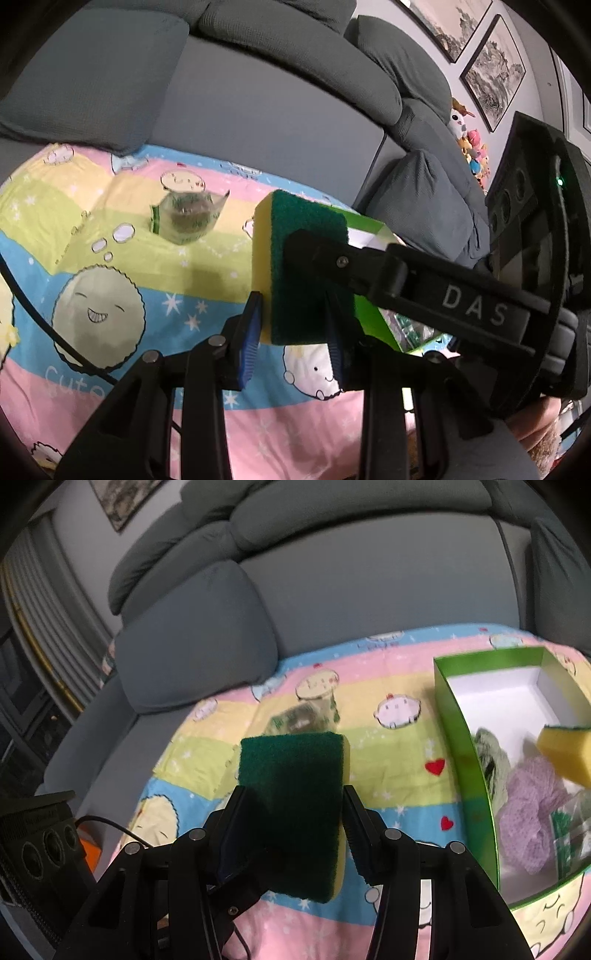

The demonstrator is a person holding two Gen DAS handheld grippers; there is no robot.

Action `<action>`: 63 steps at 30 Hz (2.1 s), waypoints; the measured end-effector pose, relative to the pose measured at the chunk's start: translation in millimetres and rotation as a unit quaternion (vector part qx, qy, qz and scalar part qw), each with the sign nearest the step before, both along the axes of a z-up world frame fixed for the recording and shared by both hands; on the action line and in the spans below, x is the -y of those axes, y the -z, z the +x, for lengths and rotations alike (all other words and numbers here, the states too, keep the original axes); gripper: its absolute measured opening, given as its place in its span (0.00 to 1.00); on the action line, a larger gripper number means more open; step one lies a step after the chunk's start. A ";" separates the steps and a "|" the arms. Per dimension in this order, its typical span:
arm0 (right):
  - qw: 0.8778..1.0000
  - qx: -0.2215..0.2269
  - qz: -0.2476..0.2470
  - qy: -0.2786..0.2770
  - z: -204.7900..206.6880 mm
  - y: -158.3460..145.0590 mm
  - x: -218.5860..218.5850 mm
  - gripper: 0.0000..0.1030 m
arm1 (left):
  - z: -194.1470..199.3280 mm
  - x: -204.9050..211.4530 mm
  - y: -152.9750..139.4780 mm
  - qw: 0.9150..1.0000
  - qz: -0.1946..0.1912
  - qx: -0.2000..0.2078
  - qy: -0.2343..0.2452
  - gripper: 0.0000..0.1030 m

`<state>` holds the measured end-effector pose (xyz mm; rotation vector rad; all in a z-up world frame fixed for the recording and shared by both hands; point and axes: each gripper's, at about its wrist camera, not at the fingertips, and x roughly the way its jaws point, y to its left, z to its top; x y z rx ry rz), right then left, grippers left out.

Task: Organize objects
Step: 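Carry the flat sponge toward the white box with the right gripper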

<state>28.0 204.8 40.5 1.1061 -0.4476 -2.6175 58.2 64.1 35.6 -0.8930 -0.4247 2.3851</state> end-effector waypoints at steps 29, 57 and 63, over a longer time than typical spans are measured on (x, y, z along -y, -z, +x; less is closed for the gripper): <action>0.995 -0.075 -0.043 0.046 25.6 -28.9 -52.4 0.51 | 7.3 -50.7 -31.1 0.996 -0.040 -0.063 0.040 0.29; 0.992 -0.051 -0.048 0.106 32.4 -25.4 -110.1 0.50 | -3.1 -110.1 -28.5 0.993 -0.041 -0.044 0.101 0.31; 0.991 -0.035 -0.050 0.122 31.6 -21.9 -124.1 0.50 | -5.7 -123.7 -23.6 0.992 -0.040 -0.034 0.115 0.31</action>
